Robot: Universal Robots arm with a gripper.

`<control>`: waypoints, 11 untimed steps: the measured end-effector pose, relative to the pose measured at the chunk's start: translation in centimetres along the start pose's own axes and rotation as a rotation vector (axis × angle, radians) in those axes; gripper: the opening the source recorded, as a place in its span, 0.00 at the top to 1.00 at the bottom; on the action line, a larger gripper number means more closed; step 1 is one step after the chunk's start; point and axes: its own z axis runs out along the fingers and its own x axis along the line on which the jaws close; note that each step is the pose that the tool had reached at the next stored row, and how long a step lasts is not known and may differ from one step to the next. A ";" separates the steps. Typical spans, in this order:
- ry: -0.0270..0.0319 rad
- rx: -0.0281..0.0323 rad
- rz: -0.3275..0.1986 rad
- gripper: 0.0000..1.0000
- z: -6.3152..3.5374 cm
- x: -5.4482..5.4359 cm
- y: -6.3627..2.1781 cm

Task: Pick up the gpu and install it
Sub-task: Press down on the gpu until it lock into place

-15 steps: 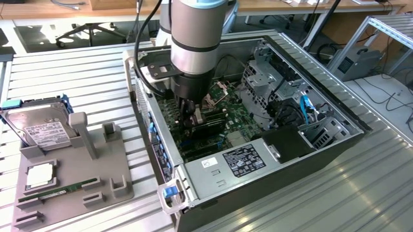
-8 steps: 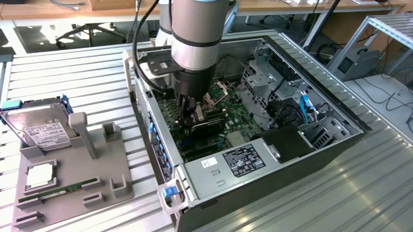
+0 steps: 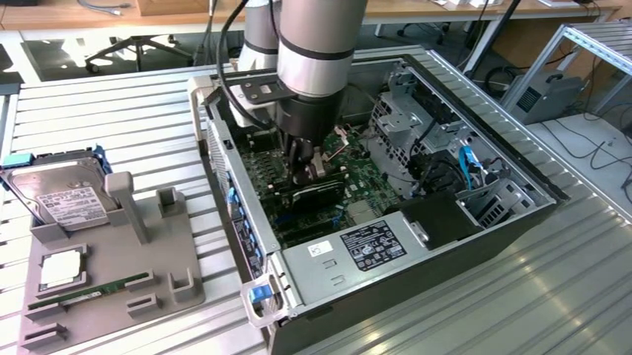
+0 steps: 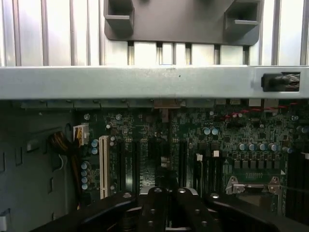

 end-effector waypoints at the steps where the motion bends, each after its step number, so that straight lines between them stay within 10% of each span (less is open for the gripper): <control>1: 0.0000 -0.0039 0.000 0.89 0.00 0.0 -0.69; 11: -0.0002 -0.0374 -0.001 0.89 0.01 0.0 -6.37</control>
